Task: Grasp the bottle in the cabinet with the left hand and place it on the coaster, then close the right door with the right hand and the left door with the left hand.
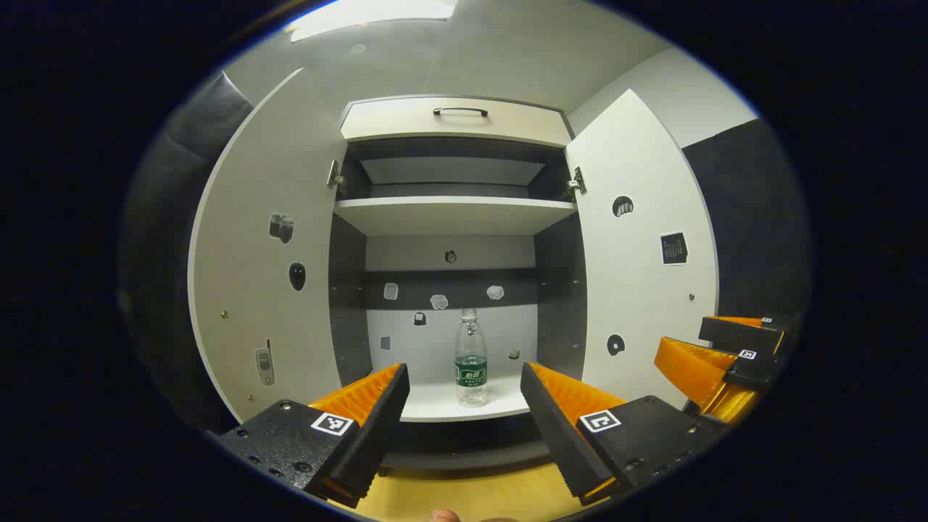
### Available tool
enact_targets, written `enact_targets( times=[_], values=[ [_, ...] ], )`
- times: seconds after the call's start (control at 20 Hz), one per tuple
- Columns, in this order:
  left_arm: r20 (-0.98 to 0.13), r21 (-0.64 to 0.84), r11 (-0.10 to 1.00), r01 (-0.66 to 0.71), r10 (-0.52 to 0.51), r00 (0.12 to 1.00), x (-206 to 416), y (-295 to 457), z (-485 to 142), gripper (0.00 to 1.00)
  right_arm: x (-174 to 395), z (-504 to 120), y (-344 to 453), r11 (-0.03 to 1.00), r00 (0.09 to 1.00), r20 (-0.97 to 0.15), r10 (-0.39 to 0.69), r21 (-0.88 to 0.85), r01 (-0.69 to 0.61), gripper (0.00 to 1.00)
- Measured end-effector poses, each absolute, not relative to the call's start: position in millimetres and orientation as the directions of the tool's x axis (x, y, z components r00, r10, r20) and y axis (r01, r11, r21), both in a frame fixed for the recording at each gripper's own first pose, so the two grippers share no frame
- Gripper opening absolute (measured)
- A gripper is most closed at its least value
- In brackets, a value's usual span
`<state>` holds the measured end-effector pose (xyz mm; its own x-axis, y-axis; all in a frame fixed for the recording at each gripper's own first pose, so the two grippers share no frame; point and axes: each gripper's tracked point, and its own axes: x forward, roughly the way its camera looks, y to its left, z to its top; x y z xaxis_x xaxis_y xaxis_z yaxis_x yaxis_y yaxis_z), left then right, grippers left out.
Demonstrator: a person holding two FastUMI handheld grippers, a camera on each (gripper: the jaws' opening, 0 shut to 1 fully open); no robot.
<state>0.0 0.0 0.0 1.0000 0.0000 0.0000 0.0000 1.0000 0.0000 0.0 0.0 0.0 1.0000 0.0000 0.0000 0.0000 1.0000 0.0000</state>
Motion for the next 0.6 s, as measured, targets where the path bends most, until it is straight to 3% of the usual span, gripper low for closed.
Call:
enact_targets(
  times=[0.15, 0.2, 0.25, 0.6],
  values=[
    [-0.007, -0.006, 1.000, 0.003, -0.003, 1.000, -3.1, -0.2, -1.6, 0.98, -1.7, 3.1, 1.7, 1.000, 1.000, 0.002, 0.005, -0.006, -0.005, 0.96],
    [-0.009, -0.007, 1.000, 0.004, -0.004, 1.000, -4.4, -0.2, -1.8, 0.98, -1.1, 3.8, 3.4, 1.000, 1.000, 0.003, 0.006, -0.006, -0.006, 0.92],
    [-0.008, -0.007, 1.000, 0.004, -0.005, 1.000, -6.7, -0.7, -1.9, 0.98, -2.3, 3.2, 3.5, 1.000, 1.000, 0.001, 0.007, -0.004, -0.007, 0.96],
    [-0.012, -0.002, 1.000, 0.013, -0.013, 1.000, -13.9, -5.9, -0.6, 0.98, -5.7, 2.6, 1.4, 1.000, 1.000, -0.011, 0.005, -0.014, -0.005, 0.96]
  ],
)
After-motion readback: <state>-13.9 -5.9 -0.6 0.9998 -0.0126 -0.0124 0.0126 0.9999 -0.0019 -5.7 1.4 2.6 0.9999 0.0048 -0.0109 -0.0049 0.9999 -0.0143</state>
